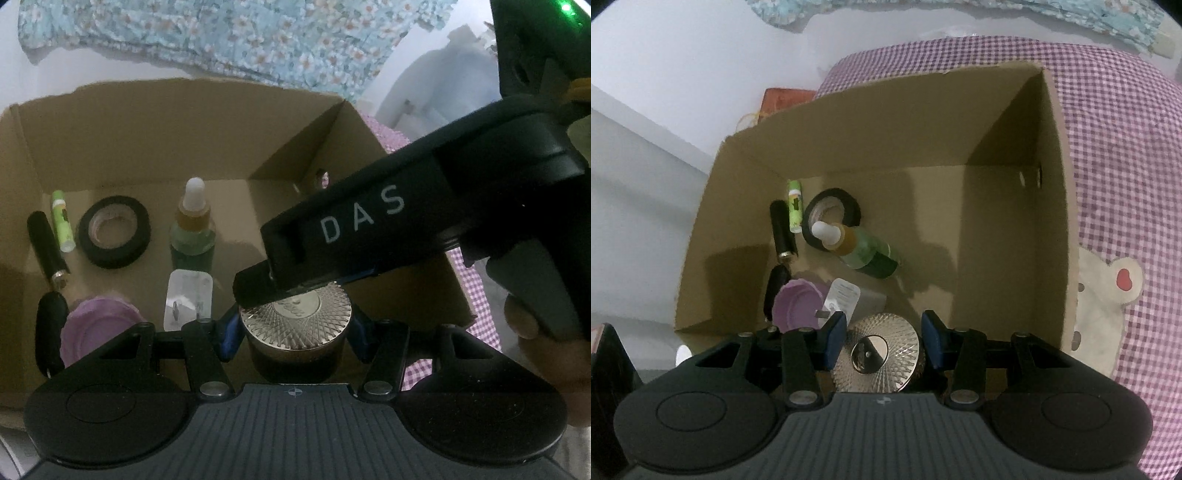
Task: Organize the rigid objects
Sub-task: 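Lower the gold round jar into the box and open the right tool, then move the right tool to the white supplement bottle on the bed, then grasp the white supplement bottle with the right tool, then carry the white supplement bottle into the box and open the right tool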
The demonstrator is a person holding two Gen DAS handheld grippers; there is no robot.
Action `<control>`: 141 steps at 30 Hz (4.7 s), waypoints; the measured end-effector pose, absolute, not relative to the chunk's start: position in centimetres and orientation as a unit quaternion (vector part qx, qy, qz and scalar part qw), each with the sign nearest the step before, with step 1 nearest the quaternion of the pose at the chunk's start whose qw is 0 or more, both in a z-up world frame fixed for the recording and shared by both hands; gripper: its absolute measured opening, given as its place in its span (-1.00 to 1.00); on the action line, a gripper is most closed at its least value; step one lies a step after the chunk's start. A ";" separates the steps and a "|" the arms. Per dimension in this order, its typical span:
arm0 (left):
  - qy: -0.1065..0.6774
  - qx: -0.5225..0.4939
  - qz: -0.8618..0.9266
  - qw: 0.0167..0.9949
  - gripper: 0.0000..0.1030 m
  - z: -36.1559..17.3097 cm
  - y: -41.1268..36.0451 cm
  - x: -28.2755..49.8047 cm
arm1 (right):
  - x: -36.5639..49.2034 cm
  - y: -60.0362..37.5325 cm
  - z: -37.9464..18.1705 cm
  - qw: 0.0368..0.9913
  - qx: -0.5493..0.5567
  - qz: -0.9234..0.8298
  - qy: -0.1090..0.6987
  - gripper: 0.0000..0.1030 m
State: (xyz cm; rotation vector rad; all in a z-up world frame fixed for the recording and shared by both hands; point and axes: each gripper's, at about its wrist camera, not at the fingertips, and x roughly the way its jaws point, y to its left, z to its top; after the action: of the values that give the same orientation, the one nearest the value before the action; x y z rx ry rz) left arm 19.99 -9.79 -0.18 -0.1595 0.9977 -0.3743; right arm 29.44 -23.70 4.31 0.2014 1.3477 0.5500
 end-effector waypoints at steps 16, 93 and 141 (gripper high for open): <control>0.435 -0.051 -0.182 0.880 0.42 2.0 -9.8 18.9 | 28.5 -25.2 5.9 0.764 0.129 0.259 0.577 -0.09; 0.360 -0.039 -0.052 0.931 0.06 -1.1 5.4 9.5 | 14.6 -14.1 6.3 0.787 0.218 0.305 0.490 0.16; 0.381 0.024 -0.177 0.907 0.02 3.4 -10.6 24.5 | 28.3 -30.3 9.2 0.808 0.280 0.257 0.450 -0.21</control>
State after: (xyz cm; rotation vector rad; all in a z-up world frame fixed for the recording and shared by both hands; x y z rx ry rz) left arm 24.55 -10.60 3.36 0.0494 0.7871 -0.3652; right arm 28.35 -30.29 9.24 0.5982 0.9620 0.5495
